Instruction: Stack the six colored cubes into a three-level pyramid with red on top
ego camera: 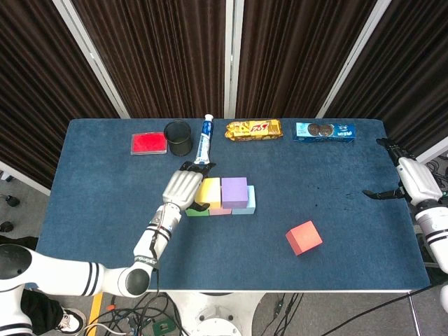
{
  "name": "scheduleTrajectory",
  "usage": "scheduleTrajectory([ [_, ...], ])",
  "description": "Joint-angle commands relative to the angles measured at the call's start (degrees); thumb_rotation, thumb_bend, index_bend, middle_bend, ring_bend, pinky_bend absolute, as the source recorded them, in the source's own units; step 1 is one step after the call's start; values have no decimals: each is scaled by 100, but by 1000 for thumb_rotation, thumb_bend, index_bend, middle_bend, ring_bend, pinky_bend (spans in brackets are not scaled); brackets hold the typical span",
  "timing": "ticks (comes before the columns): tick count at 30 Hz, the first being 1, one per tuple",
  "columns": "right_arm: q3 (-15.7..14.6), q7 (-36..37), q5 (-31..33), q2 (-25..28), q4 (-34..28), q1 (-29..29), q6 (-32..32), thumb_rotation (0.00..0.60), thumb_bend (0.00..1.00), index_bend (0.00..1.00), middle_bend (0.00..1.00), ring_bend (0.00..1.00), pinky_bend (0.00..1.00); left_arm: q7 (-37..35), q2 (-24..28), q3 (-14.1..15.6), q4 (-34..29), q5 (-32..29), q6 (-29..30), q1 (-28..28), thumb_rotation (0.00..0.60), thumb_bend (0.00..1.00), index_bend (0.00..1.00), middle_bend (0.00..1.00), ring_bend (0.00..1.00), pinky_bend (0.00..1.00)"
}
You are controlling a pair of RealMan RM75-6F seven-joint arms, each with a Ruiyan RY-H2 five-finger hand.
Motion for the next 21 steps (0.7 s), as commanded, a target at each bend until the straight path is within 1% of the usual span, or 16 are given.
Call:
scheduleTrajectory([
  [1, -3, -8, -1, -1, -2, 3, -4, 600, 0, 0, 0, 0, 0, -21, -3, 16, 16, 22, -14, 6, 600, 260, 107, 604, 186, 93],
  [11, -8, -29, 18, -25, 9, 17, -29, 600, 0, 0, 0, 0, 0, -38, -44, 36, 61, -10, -29, 3, 600, 260, 107, 603, 185, 93],
  [14, -8, -21, 18, -21, 14, 19, -40, 600, 1, 0, 0, 0, 0, -23, -50, 63, 40, -26, -28, 7, 600, 260, 107, 586, 186, 93],
  [16, -7, -14, 16, -16, 9, 16, -37, 600, 1, 0, 0, 0, 0, -42, -47, 65, 23, -31, -54, 11, 600, 260, 104, 556, 185, 92],
  [21, -11, -3, 17, -15, 16, 5, -31, 600, 0, 0, 0, 0, 0, -66, 0, 70, -9, -38, -134, 6, 600, 257, 100, 395, 185, 89],
])
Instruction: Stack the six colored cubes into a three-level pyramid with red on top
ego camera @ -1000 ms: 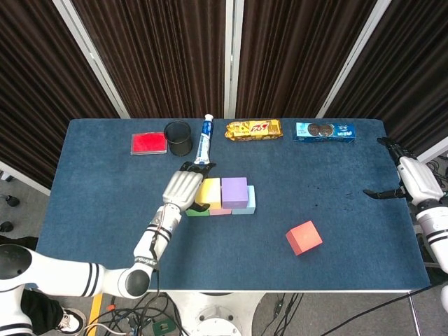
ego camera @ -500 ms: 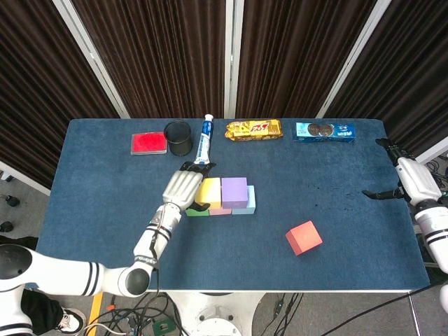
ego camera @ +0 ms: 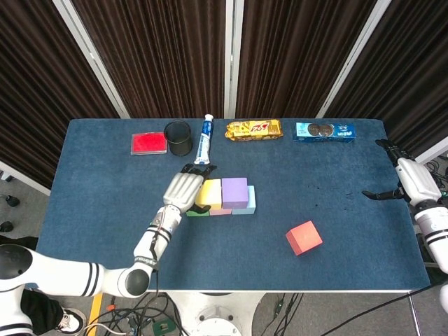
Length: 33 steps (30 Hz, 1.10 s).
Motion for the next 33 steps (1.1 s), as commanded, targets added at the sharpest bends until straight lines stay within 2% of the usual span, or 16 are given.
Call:
scheduleTrajectory([
  [1, -2, 5, 6, -6, 9, -3, -1, 600, 1, 0, 0, 0, 0, -25, 11, 2, -8, 2, -17, 5, 600, 256, 99, 373, 183, 89],
  [10, -10, 41, -5, -27, 43, -9, -15, 600, 0, 0, 0, 0, 0, -130, 16, 23, 5, 43, -50, 34, 600, 243, 85, 182, 111, 83],
  [26, -22, 63, -32, -23, 53, -25, -14, 600, 1, 0, 0, 0, 0, -163, 60, 83, -94, 130, -59, 52, 600, 243, 81, 136, 86, 77],
  [29, -16, 74, -65, 29, 39, -40, 11, 600, 1, 0, 0, 0, 0, -174, 226, 146, -301, 163, 34, 154, 600, 243, 78, 123, 69, 64],
  [33, 17, 198, -186, 191, -8, -92, 93, 600, 0, 0, 0, 0, 0, -451, 757, 331, -778, 454, 373, 614, 600, 243, 77, 100, 39, 51],
])
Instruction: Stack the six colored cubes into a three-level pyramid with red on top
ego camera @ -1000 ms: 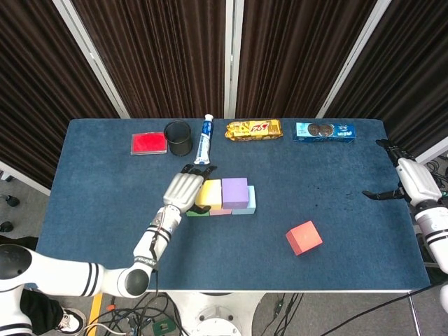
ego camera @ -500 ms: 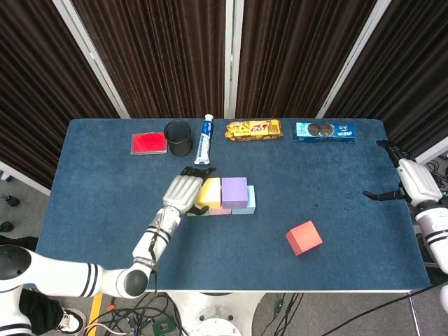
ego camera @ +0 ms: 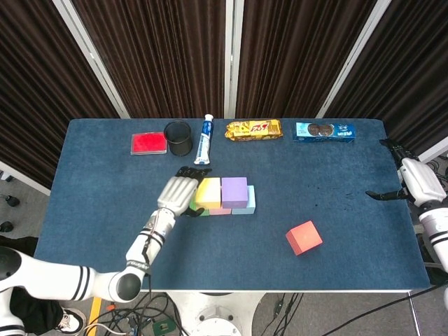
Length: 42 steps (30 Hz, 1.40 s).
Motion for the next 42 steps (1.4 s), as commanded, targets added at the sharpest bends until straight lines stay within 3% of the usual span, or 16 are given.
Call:
scheduleTrajectory([
  [1, 21, 140, -145, 109, -37, -46, 70, 600, 0, 0, 0, 0, 0, -344, 541, 202, -455, 336, 302, 487, 600, 243, 77, 93, 31, 51],
  [6, -237, 391, -1257, 259, -2, -63, 178, 600, 0, 0, 10, 0, 0, -1080, 1508, 766, -704, 1642, 678, 1416, 600, 239, 77, 56, 2, 54],
  [9, -505, 369, -1991, 381, -53, 22, 118, 600, 0, 0, 46, 0, 0, -1631, 1843, 1136, -321, 2577, 988, 1963, 600, 238, 77, 54, 0, 51],
  [13, -824, -11, -2552, 544, -336, 263, -323, 600, 0, 0, 68, 0, 0, -2297, 2044, 1367, 346, 3013, 1165, 2495, 600, 228, 78, 53, 0, 53],
  [17, -955, -536, -2736, 360, -523, 462, -579, 600, 0, 0, 79, 0, 0, -2809, 2116, 1420, 910, 3247, 1175, 2818, 600, 228, 77, 53, 0, 53],
  [22, -1051, -1148, -2939, -352, -485, 547, -384, 600, 0, 0, 77, 0, 0, -3416, 1985, 1438, 1332, 3648, 1232, 3141, 600, 227, 78, 53, 0, 53],
  [30, -1267, -1516, -3216, -1200, -164, 793, -310, 600, 0, 0, 105, 0, 0, -3217, 1784, 1331, 1494, 3670, 1359, 3478, 600, 223, 78, 53, 0, 55],
  [42, -1506, -1878, -3356, -853, -293, 1009, -235, 600, 0, 0, 120, 0, 0, -3297, 1866, 1030, 1238, 3696, 1249, 3679, 600, 217, 77, 53, 0, 55],
])
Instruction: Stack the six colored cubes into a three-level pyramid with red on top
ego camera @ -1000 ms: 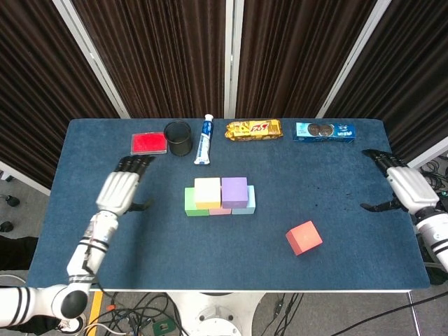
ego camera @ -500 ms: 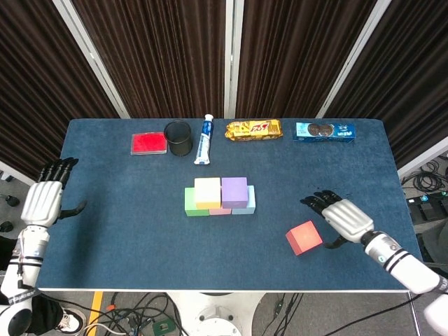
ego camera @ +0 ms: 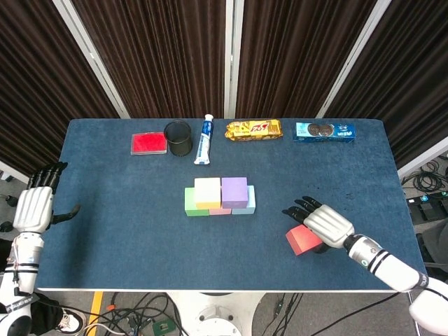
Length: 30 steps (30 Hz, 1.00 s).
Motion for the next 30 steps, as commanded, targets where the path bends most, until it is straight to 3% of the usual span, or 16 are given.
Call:
scheduleTrajectory([
  [1, -88, -103, -48, 103, -69, 77, -57, 600, 0, 0, 123, 0, 0, 30, -22, -18, -1, 23, -33, 29, 600, 217, 77, 54, 0, 55],
  [12, -304, -607, 77, -98, 82, 169, -302, 600, 25, 0, 181, 0, 0, -9, -136, -153, 112, 163, -28, 193, 600, 217, 77, 53, 0, 54],
  [18, -159, -831, 275, -409, 299, 49, 97, 600, 125, 0, 397, 8, 0, -33, -189, -214, 204, 207, -75, 246, 600, 217, 78, 53, 0, 53],
  [22, -99, -870, 199, -462, 296, 1, 466, 600, 183, 0, 533, 86, 0, -42, -206, -255, 262, 271, -48, 287, 600, 217, 78, 53, 0, 53],
  [26, -30, -711, 251, -88, -116, -54, 767, 600, 198, 0, 578, 112, 0, -204, -141, -295, 183, 302, -74, 347, 600, 218, 78, 53, 0, 53],
  [30, 418, -563, 827, 786, -1103, 81, 805, 600, 193, 0, 595, 112, 0, -288, -27, -322, 119, 375, -31, 426, 600, 217, 78, 53, 0, 53],
])
